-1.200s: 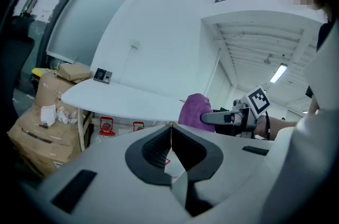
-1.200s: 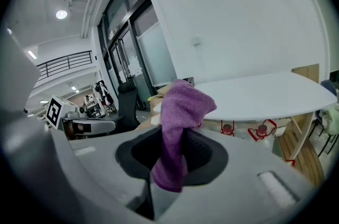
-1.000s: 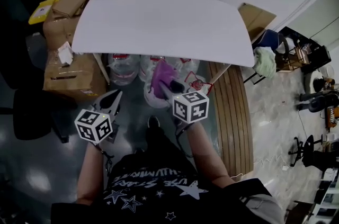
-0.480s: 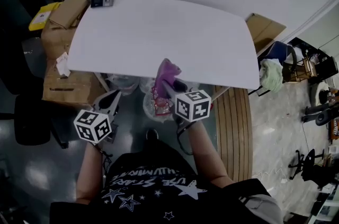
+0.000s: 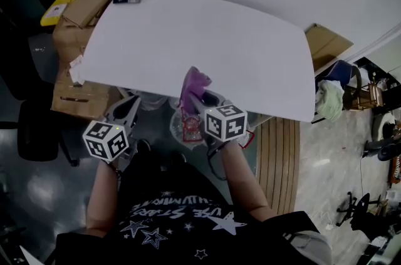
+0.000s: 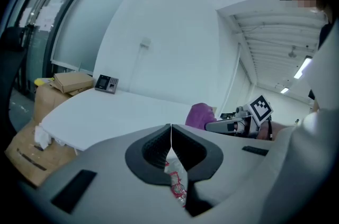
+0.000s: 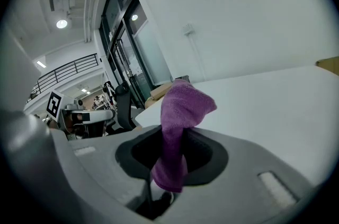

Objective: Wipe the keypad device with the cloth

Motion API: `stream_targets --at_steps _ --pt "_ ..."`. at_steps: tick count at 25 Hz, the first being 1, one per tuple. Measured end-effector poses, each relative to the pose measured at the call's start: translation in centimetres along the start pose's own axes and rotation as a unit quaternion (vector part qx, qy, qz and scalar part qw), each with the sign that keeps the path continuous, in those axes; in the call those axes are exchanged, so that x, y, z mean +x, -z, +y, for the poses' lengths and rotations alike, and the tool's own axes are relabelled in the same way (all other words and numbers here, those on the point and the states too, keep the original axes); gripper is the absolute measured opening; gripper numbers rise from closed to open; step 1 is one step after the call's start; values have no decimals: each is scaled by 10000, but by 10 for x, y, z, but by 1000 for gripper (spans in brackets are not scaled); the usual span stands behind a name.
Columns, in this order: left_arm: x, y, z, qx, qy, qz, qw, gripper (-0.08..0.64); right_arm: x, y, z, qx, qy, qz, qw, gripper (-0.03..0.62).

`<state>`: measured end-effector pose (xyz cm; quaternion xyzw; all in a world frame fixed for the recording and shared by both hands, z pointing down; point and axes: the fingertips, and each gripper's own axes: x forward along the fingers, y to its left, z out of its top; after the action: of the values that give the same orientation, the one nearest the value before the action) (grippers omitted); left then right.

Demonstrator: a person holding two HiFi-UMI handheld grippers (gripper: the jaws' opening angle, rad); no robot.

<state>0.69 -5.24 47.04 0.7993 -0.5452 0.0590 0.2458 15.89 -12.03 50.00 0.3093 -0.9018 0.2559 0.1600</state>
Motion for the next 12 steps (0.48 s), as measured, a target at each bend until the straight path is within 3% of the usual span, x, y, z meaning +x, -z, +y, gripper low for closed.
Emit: stream_targets --at_steps 12 --pt "23 -27 61 -55 -94 -181 9998 9 55 -32 -10 -153 -8 44 9999 97"
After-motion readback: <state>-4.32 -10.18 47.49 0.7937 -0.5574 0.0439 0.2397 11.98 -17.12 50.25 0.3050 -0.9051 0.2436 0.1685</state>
